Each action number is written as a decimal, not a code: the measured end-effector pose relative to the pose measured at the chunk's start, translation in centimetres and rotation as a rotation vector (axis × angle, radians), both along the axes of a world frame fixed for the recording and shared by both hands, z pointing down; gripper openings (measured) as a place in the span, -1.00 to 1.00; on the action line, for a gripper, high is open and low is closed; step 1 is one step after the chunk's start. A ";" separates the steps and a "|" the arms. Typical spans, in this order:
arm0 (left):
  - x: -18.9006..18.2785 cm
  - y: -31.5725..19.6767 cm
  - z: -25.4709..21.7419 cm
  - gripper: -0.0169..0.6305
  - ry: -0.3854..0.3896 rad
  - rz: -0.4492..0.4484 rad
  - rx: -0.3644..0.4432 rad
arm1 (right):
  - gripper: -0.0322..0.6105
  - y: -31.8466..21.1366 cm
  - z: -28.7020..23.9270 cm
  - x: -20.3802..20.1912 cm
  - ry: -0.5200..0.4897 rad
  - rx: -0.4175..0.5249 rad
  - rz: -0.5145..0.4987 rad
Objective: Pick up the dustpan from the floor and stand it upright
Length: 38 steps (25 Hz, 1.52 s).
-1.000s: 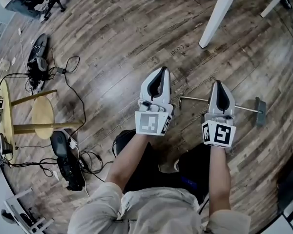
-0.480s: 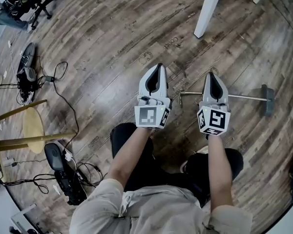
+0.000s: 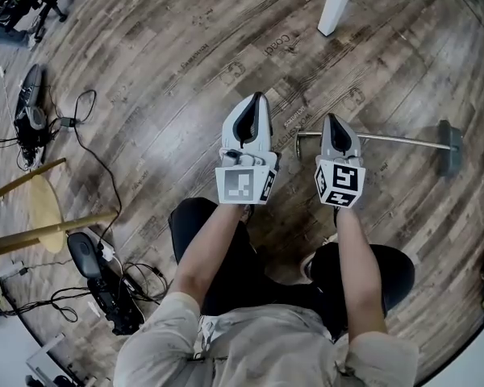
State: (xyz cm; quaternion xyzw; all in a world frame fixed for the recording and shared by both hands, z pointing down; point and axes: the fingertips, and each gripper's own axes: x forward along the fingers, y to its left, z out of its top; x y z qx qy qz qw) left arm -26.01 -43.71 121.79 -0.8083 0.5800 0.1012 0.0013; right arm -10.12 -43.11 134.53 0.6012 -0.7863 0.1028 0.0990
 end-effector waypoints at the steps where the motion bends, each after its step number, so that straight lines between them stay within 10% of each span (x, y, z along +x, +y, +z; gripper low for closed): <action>1: 0.0 0.0 0.6 -0.89 -0.004 0.003 0.002 | -0.88 0.0 2.3 -0.3 -0.001 -0.042 -0.007; 17: -1.4 -0.4 7.0 -0.89 -0.027 0.033 0.040 | -0.46 2.8 28.1 -5.9 -0.003 -0.626 -0.098; 38: -6.7 -2.1 12.6 -0.89 -0.104 0.015 0.084 | -0.43 2.0 42.2 -9.3 0.032 -0.859 -0.013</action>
